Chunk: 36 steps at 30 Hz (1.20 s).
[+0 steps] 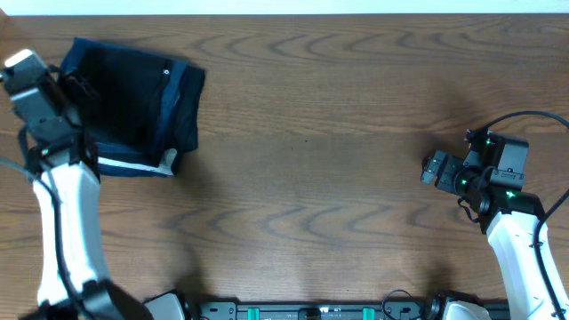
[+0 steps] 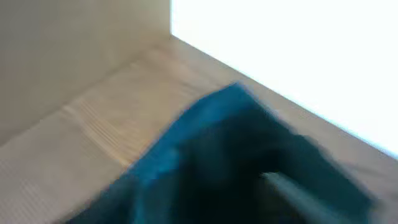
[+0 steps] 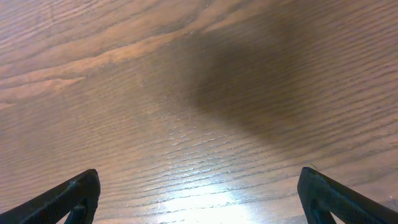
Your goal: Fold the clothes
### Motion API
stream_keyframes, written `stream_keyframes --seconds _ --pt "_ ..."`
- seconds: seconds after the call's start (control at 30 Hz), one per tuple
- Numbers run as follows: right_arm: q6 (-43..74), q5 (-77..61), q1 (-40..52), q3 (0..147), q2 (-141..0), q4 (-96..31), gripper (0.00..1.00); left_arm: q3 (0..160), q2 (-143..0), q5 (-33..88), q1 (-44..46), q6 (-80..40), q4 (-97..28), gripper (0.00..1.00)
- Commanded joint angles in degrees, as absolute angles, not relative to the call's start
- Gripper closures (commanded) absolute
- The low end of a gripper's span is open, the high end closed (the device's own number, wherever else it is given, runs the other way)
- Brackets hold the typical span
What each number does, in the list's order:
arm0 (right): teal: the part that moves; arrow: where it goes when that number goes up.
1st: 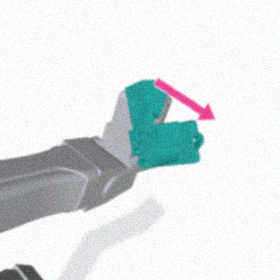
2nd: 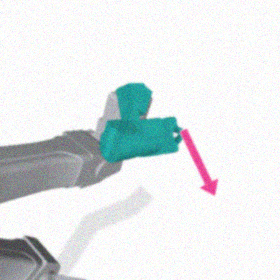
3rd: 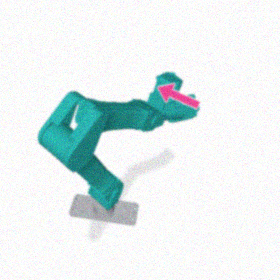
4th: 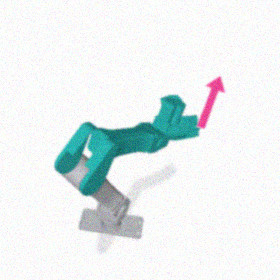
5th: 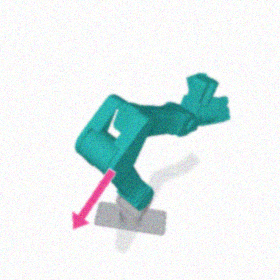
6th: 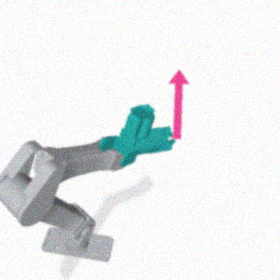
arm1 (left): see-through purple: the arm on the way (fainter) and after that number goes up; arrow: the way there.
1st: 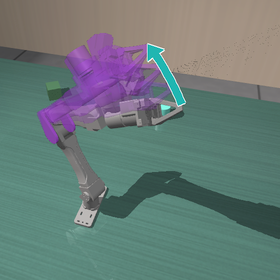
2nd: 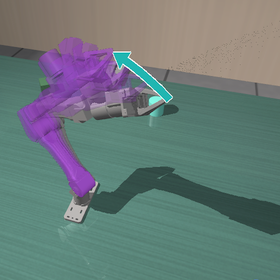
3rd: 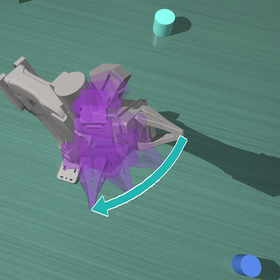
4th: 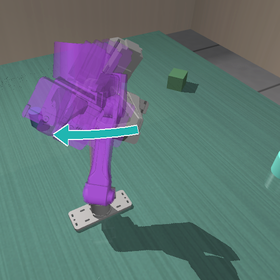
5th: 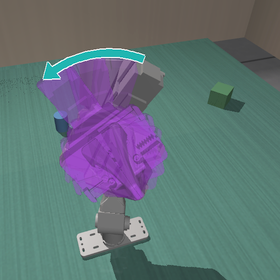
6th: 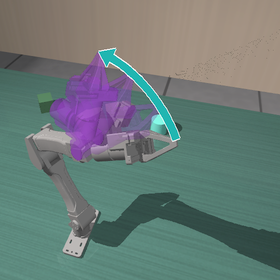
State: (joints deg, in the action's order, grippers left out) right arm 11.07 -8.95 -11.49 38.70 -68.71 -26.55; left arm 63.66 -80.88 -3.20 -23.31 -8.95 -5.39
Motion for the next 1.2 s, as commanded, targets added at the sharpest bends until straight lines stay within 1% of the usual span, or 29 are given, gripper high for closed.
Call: stream_keyframes --seconds 0.0,0.03,0.17,0.33,0.57,0.73,0.87,0.93,1.03,1.17 --pt "10.7 -8.5 -11.9 39.6 -68.3 -26.6 0.01 64.8 -80.4 13.0 -23.5 -15.2 -9.1 0.81" --pt "10.7 -8.5 -11.9 39.6 -68.3 -26.6 0.01 64.8 -80.8 15.2 -23.4 -15.2 -10.2 0.86" --pt "10.7 -8.5 -11.9 39.6 -68.3 -26.6 0.01 64.4 -84.6 21.2 -23.4 -15.4 -14.2 0.9" --pt "10.7 -8.5 -11.9 39.6 -68.2 -26.6 0.01 64.0 -92.5 25.3 -23.4 -15.4 -15.9 0.91" --pt "10.7 -8.5 -11.9 39.6 -68.2 -26.6 0.01 64.0 -100.0 26.6 -23.4 -15.3 -17.1 0.91" --pt "10.7 -8.5 -11.9 39.6 -68.3 -26.6 0.01 64.5 -97.0 29.1 -23.6 -15.1 -14.7 0.92" --pt "10.7 -8.5 -11.9 39.6 -68.3 -26.6 0.01 64.5 -89.8 30.2 -24.0 -15.1 -11.1 0.91" --pt "10.7 -8.5 -11.9 39.6 -68.3 -26.6 0.01 64.5 -86.6 30.2 -24.5 -15.2 -9.8 0.89" --pt "10.7 -8.5 -11.9 39.6 -68.2 -26.6 0.01 64.5 -83.8 28.1 -25.8 -15.4 -9.8 0.88" --pt "10.7 -8.5 -11.9 39.6 -68.2 -26.6 0.01 64.5 -83.7 24.8 -28.1 -17.0 -12.3 0.88"
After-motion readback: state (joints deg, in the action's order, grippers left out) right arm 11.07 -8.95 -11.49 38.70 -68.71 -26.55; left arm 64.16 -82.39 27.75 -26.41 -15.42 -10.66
